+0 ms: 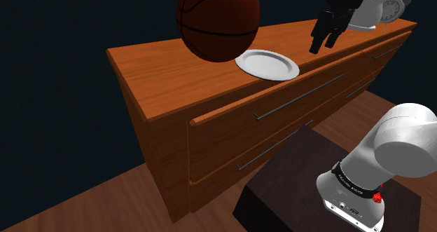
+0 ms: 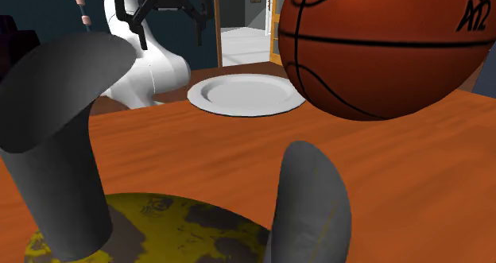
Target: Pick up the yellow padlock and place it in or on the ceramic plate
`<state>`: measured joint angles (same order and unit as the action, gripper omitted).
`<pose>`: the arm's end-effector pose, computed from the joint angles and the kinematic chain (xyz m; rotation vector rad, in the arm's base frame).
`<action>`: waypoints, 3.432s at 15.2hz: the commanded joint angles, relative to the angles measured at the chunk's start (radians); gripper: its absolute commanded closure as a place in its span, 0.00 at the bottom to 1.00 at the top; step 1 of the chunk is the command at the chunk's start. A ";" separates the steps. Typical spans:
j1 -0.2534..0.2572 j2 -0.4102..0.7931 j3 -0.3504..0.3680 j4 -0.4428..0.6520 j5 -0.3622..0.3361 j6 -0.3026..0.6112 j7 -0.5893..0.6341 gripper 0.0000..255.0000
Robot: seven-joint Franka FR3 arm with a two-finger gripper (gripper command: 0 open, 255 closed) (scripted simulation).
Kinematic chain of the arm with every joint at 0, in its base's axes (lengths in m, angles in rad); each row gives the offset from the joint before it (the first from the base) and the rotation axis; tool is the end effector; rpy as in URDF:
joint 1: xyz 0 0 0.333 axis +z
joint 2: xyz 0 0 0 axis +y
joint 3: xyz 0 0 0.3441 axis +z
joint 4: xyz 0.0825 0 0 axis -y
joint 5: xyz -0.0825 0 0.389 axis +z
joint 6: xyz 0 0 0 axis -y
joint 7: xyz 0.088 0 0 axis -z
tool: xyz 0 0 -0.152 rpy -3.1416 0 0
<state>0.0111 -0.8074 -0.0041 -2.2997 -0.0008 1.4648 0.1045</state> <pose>0.2735 0.0014 0.5889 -3.1371 0.1511 0.0433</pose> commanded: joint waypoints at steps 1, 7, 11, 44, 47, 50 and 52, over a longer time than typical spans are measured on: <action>0.000 0.000 0.000 0.000 0.000 0.000 0.000 0.00; -0.009 0.184 -0.047 0.123 -0.054 0.107 -0.079 0.00; -0.012 0.309 -0.074 0.228 -0.077 0.161 -0.128 0.00; -0.043 0.906 -0.163 0.834 -0.059 0.301 -0.342 0.00; -0.043 0.906 -0.163 0.834 -0.059 0.301 -0.342 1.00; -0.043 0.906 -0.163 0.834 -0.060 0.301 -0.342 1.00; -0.043 0.906 -0.163 0.834 -0.060 0.301 -0.342 1.00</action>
<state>-0.0323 0.0984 -0.1674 -1.4655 -0.0606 1.7656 -0.2372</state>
